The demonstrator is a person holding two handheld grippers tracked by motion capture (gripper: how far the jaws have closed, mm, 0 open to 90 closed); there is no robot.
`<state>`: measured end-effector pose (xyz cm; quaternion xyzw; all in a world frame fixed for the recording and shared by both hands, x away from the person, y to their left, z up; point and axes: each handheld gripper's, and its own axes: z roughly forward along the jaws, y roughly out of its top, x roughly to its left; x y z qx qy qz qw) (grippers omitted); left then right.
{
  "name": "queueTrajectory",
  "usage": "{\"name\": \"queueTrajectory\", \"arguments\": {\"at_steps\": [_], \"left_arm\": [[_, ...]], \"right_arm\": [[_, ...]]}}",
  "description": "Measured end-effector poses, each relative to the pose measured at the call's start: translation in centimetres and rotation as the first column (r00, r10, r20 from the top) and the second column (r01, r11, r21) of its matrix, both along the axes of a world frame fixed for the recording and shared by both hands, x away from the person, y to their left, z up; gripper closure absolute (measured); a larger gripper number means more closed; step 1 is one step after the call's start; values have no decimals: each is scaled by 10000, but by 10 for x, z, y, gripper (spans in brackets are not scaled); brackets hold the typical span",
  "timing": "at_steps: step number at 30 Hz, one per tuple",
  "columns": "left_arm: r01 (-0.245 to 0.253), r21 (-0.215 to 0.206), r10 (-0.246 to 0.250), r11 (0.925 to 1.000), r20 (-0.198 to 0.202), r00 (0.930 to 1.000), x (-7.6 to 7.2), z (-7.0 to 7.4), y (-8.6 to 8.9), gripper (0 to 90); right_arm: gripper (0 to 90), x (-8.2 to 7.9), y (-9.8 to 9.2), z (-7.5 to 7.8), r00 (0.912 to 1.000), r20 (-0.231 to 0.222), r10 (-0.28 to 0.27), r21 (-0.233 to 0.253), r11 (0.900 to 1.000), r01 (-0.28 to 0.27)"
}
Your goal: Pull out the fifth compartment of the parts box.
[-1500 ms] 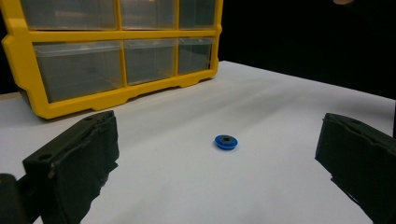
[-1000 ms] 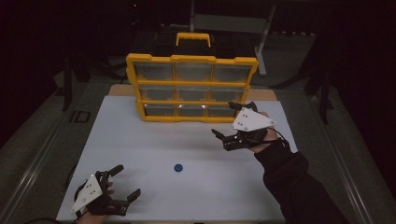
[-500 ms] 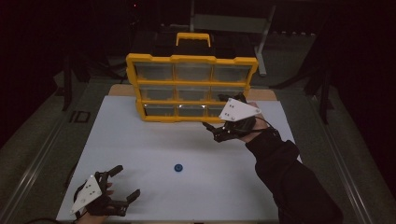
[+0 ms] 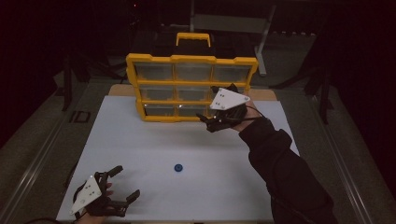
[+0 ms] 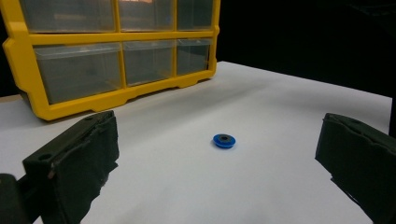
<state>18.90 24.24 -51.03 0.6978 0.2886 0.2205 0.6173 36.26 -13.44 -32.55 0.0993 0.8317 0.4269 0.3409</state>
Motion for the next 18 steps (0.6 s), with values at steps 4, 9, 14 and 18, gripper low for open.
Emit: {"name": "queueTrajectory", "arguments": {"at_steps": [4, 9, 14, 18], "left_arm": [[-18, -38, 18, 10000, -1, 10000, 0, 0, 0, 0], [-22, -25, 22, 10000, -10, 10000, -1, 0, 1, 0], [-16, -28, 16, 10000, 10, 10000, -2, 0, 1, 0], [-36, -28, 36, 10000, -17, 10000, -2, 0, 1, 0]], "right_arm": [[97, 5, 5, -1, 10000, 39, 19, -119, 9999, -18], [97, 11, 11, -3, 9999, 96, 44, -241, 9997, -41], [98, 16, 17, -5, 9998, 99, 144, -432, 9990, -140], [97, 22, 23, -7, 9997, 206, 135, -425, 9990, -126]]}}
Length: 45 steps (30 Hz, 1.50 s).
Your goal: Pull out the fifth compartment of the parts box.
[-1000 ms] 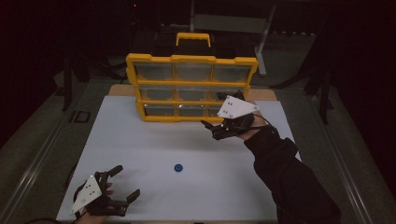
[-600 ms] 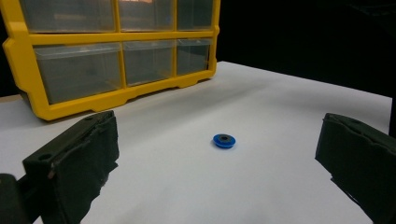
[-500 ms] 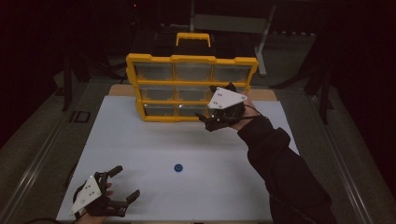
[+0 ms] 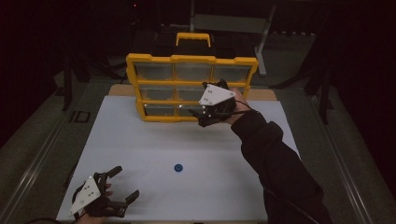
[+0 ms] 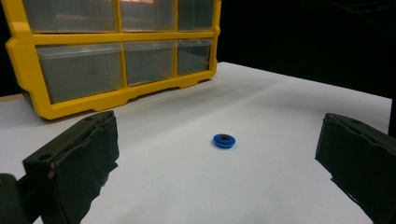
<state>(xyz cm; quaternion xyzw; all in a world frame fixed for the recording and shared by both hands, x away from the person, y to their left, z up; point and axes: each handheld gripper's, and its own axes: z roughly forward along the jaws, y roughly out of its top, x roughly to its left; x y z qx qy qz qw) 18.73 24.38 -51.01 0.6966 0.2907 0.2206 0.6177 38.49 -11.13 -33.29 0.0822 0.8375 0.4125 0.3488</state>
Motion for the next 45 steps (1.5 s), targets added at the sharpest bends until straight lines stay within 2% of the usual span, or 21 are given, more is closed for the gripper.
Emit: {"name": "queueTrajectory", "arguments": {"at_steps": [7, 10, 17, 19, 20, 23, 24, 29, 34, 36, 43, 45], "left_arm": [[17, -12, -16, 10000, 21, 10000, -1, 1, 1, 0], [26, -71, -25, 10000, 18, 10000, -1, 1, 1, 0], [30, -140, -30, 9999, 26, 10000, -2, 1, 2, 0], [39, -165, -39, 9999, 10, 10000, -2, 1, 2, 0], [42, -157, -42, 9999, 16, 10000, -2, 1, 2, 0], [71, -163, -70, 9998, 24, 10000, -2, 1, 2, 0], [91, -165, -91, 9998, 30, 10000, -2, 1, 2, 0], [91, -176, -92, 9998, -45, 9999, -2, 0, 2, 0], [106, -193, -106, 9998, -11, 9999, -3, 1, 2, 0], [108, -205, -109, 9997, -30, 9999, -3, 1, 2, 0], [87, -237, -88, 9997, -40, 10000, -4, 1, 3, 0], [82, -248, -83, 9997, -52, 10000, -4, 1, 3, 0]], "right_arm": [[98, 9, 12, -5, 9996, 222, 192, -245, 9995, -186], [98, 13, 16, -9, 9988, 268, 419, -528, 9978, -405], [99, 21, 22, -16, 9986, 6, 537, -788, 9955, -534], [138, 23, 24, -19, 9978, 214, 623, -911, 9940, -601], [138, 24, 25, -20, 9976, 176, 676, -959, 9932, -656], [138, 27, 26, -21, 9974, 272, 674, -989, 9930, -644], [138, 29, 27, -22, 9972, 194, 721, -986, 9927, -699], [149, 33, 30, -25, 9940, 382, 1027, -980, 9903, -985], [192, 40, 30, -25, 9888, 666, 1336, -785, 9886, -1283], [228, 43, 30, -25, 9877, 626, 1435, -760, 9874, -1386], [318, 50, 31, -27, 9863, 717, 1484, -1099, 9840, -1400], [361, 52, 32, -28, 9848, 797, 1543, -1428, 9795, -1419]]}}
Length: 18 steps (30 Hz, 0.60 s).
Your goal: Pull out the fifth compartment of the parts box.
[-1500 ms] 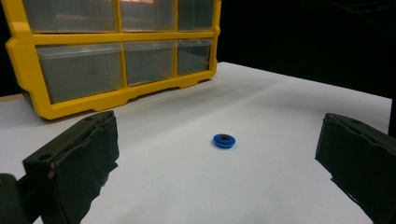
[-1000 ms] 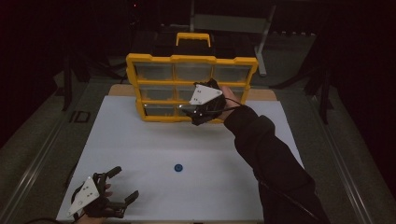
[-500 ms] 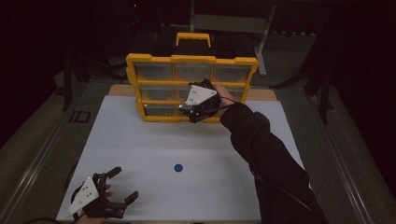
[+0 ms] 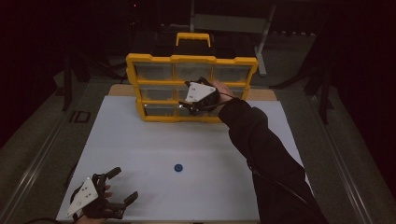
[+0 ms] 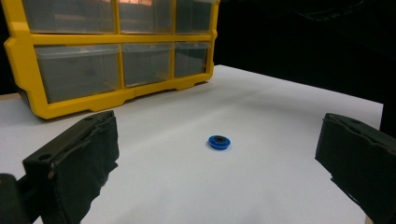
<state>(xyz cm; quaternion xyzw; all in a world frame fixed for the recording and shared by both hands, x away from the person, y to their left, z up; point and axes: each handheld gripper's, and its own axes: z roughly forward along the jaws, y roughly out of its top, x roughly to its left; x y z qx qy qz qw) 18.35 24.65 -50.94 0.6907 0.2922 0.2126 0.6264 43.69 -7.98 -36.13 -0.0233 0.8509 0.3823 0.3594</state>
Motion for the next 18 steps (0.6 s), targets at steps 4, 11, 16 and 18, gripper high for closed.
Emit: {"name": "queueTrajectory", "arguments": {"at_steps": [4, 11, 16, 18], "left_arm": [[-42, 12, 43, 10000, -30, 10000, 0, 0, 0, 0], [-34, 5, 34, 10000, -10, 10000, -1, 0, 0, 0], [-116, -40, 116, 9999, -58, 9999, 0, 0, 1, 0], [-111, -48, 111, 9999, -56, 9999, 0, 0, 1, 0]], "right_arm": [[402, 3, 1, -2, 9988, 361, 339, -396, 9987, -325], [509, 11, -4, -5, 9944, 937, 489, -797, 9960, -415], [600, 15, -6, -6, 9892, 1313, 655, -1059, 9930, -517], [627, 16, -7, -6, 9872, 1425, 716, -1139, 9919, -555]]}}
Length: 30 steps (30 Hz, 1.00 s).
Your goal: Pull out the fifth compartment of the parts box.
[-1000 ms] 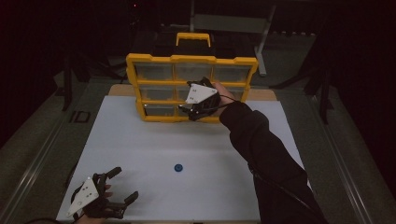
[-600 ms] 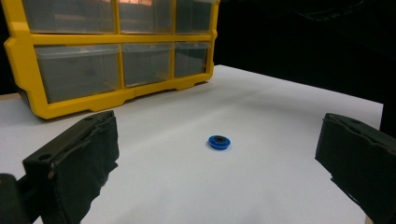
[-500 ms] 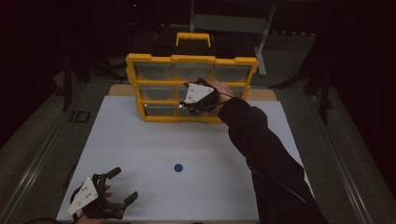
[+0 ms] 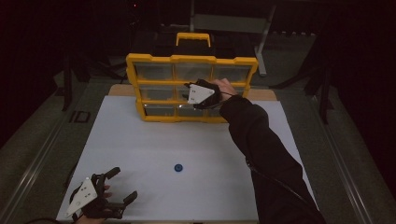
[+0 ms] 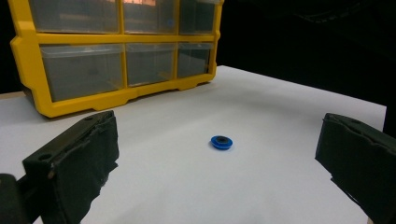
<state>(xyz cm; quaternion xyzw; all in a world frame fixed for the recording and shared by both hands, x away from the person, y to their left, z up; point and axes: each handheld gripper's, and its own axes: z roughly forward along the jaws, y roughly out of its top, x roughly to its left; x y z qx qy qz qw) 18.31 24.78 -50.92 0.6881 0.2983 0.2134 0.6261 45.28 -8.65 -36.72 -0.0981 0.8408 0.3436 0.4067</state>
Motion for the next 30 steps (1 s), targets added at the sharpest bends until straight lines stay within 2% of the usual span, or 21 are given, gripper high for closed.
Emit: {"name": "queueTrajectory", "arguments": {"at_steps": [8, 9, 11, 15, 18, 20, 21, 24, 30], "left_arm": [[11, -31, -11, 10000, 7, 10000, 0, 0, 0, 0], [12, -33, -12, 10000, 12, 10000, 0, 0, 0, 0], [13, 15, -13, 10000, 35, 10000, -1, 0, 0, 0], [-23, -22, 23, 10000, 39, 10000, -1, 0, 1, 0], [3, -31, -3, 10000, 27, 10000, -1, 0, 0, 0], [38, 29, -38, 10000, 35, 10000, -1, 0, -1, 0], [38, 29, -38, 10000, 35, 10000, -1, 0, -1, 0], [60, 23, -60, 10000, 34, 10000, -1, 0, -1, 0], [103, 53, -103, 9999, 27, 9999, -1, 0, -1, 0]], "right_arm": [[663, 2, -1, -4, 9979, 634, 154, -445, 9989, -126], [668, 3, -1, -5, 9983, 573, 142, -468, 9988, -115], [673, 4, -1, -7, 9964, 828, 167, -665, 9977, -112], [673, 5, -1, -9, 9946, 1015, 208, -670, 9977, -140], [672, 3, 0, -11, 9903, 1357, 282, -924, 9956, -157], [675, 3, 2, -13, 9837, 1751, 410, -1241, 9921, -192], [675, 3, 2, -13, 9837, 1751, 410, -1241, 9921, -192], [675, 0, 5, -16, 9733, 2247, 467, -1589, 9872, -106], [681, 0, 10, -17, 9750, 2197, 335, -1334, 9911, -40]]}}
